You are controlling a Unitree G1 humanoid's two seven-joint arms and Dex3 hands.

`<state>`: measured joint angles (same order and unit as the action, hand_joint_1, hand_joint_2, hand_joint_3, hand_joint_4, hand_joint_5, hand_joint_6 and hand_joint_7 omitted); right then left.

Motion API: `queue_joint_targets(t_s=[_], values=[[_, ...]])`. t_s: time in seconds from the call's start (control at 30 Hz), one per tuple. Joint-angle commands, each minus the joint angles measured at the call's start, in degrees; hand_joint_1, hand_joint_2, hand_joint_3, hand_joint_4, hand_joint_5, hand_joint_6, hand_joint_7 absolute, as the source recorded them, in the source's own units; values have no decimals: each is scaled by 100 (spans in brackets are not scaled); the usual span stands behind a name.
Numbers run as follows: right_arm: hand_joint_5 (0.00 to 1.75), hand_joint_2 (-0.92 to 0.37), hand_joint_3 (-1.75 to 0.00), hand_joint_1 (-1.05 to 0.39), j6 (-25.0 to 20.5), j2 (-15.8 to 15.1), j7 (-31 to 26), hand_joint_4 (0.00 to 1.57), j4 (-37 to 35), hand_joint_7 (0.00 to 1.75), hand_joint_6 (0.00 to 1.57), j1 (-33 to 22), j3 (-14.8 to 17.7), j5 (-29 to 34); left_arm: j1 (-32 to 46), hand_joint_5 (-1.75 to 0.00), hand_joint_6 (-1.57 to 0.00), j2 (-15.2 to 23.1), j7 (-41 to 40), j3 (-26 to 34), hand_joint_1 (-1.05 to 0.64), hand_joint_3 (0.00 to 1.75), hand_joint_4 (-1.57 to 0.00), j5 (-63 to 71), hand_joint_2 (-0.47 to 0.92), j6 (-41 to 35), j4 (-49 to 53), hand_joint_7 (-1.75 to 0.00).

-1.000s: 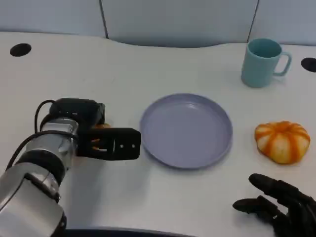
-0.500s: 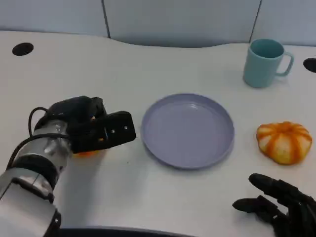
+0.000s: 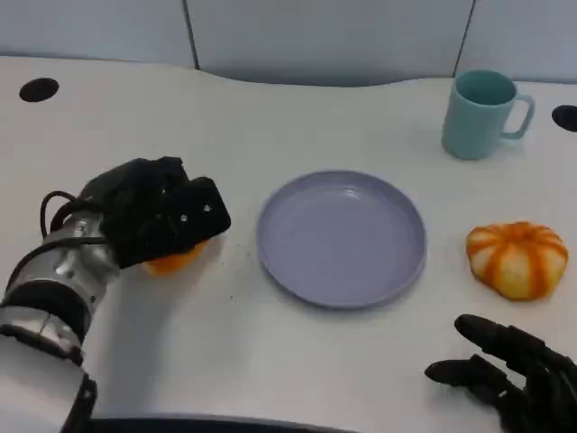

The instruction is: Grasp the bread from the table and place it into the plate.

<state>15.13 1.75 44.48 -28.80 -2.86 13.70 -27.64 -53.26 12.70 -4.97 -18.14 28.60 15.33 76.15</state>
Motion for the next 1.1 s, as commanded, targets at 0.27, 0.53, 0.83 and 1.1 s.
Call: queue_joint_targets(t_s=[0.27,0.53,0.83,1.1], values=[[80,-92,-31,-74,71,-87,-34,66,-133,0,92,35,41,19,-376,-175,-65,217,233,206,-3,4,-81,-209,86,218,-224,-175],[80,-92,-31,-74,123,-82,16,65,-209,0,91,70,32,12,-531,-175,-66,199,125,175,-4,5,-81,-187,84,503,-367,-175],[80,-92,-30,-75,124,-66,-3,66,-251,1,93,98,24,20,-813,-175,-69,-17,131,6,-8,8,-85,-88,84,783,-462,-175],[80,-92,-30,-76,55,8,-42,66,-178,1,93,74,-22,-3,-1039,-175,-70,-407,92,-293,-10,9,-85,147,82,976,-475,-175]])
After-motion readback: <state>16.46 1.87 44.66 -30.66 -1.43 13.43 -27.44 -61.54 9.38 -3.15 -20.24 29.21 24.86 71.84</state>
